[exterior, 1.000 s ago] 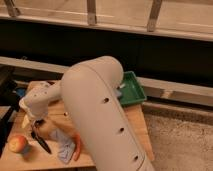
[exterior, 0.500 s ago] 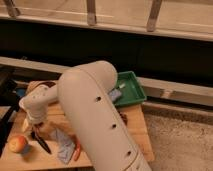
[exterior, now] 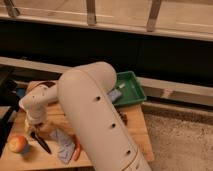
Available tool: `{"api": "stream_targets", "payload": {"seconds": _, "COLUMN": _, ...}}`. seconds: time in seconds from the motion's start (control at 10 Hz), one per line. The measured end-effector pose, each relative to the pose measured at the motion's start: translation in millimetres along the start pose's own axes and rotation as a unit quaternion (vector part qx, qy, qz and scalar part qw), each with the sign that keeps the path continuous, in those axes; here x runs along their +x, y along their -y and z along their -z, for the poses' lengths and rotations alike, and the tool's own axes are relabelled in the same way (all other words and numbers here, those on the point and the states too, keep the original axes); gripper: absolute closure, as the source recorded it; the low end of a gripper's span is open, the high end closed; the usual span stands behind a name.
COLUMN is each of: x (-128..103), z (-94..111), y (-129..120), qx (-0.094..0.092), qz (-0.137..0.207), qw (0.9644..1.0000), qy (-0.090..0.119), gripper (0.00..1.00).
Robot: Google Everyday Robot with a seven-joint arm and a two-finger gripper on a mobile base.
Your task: Place brush in red bowl
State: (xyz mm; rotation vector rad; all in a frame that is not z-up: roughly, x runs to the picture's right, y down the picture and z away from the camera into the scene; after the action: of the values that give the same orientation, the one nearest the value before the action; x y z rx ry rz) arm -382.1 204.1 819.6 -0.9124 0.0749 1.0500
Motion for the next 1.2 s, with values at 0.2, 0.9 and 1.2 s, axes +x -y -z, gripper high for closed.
{"api": "stream_targets", "payload": {"seconds": 0.2, "x": 2, "z": -1, "y": -4, "qx": -0.002, "qz": 0.0, "qw": 1.0, "qy": -0.002, "gripper": 0.72}}
{"api": "stream_targets", "payload": {"seconds": 0.9, "x": 6, "z": -16, "y": -14, "qx": -0.002, "qz": 0.029, "qw": 0.9995, "qy": -0.013, "gripper": 1.0}}
{"api": "stream_targets", "payload": {"seconds": 1.2, "x": -1, "z": -5, "y": -14, "qx": 0.008, "qz": 0.037, "qw": 0.9993, "qy": 0.001, "gripper": 1.0}}
